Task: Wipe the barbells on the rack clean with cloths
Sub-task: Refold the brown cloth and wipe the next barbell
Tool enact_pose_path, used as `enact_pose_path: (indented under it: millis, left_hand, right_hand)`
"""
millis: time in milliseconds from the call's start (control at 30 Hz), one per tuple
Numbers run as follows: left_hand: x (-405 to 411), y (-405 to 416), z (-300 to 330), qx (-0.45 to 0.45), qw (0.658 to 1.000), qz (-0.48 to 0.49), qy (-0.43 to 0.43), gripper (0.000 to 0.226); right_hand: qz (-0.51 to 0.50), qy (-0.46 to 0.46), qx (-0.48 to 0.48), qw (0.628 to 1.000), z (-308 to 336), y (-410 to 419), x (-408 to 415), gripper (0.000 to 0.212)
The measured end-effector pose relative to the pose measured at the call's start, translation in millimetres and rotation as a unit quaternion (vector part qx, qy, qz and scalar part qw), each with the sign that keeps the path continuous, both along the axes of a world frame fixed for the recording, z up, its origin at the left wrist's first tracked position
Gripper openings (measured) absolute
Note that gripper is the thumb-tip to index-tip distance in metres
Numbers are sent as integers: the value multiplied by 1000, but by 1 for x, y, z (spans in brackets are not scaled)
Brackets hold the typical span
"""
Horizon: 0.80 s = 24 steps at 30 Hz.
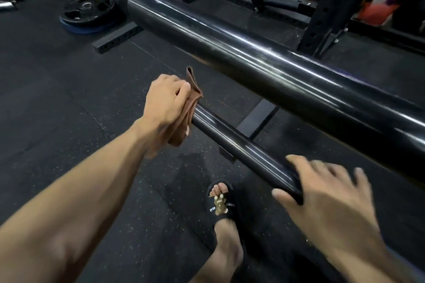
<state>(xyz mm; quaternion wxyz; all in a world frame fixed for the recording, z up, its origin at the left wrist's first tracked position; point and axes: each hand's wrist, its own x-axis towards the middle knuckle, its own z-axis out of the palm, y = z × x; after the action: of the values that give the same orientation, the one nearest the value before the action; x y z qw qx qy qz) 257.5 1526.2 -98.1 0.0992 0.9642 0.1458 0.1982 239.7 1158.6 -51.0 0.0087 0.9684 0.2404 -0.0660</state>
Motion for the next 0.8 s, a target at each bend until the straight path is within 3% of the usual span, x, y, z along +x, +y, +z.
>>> enact_pose_path:
  millis: [67, 133, 233, 333, 467, 633, 700, 800]
  left_hand:
    - [-4, -27, 9, -2, 1000, 5, -29, 48]
    - [-13, -84, 14, 0, 998, -50, -44, 44]
    - [-33, -194, -1, 10, 978, -189, -87, 36]
    - [-34, -226, -7, 15, 958, -277, -73, 32]
    - [-18, -145, -3, 30, 976, -211, -53, 46]
    - [6, -10, 22, 46, 992, -31, 112, 49]
    - [7, -3, 27, 51, 988, -18, 144, 50]
    - [-4, -62, 35, 102, 975, -55, 191, 34]
  right_hand:
    - [-86, 150, -39, 984, 22, -15, 7, 82]
    - [-126, 206, -10, 970, 21, -26, 7, 88]
    - [-98, 79, -52, 991, 4, -22, -5, 78]
    - [-72, -35, 23, 997, -17, -29, -16, 75]
    - [-59, -88, 60, 993, -35, -41, -20, 72]
    - [-43, -94, 153, 983, -33, -54, -19, 61]
    - [-32, -55, 177, 982, -26, -59, -16, 62]
    - [-70, 60, 158, 983, -10, -57, -8, 71]
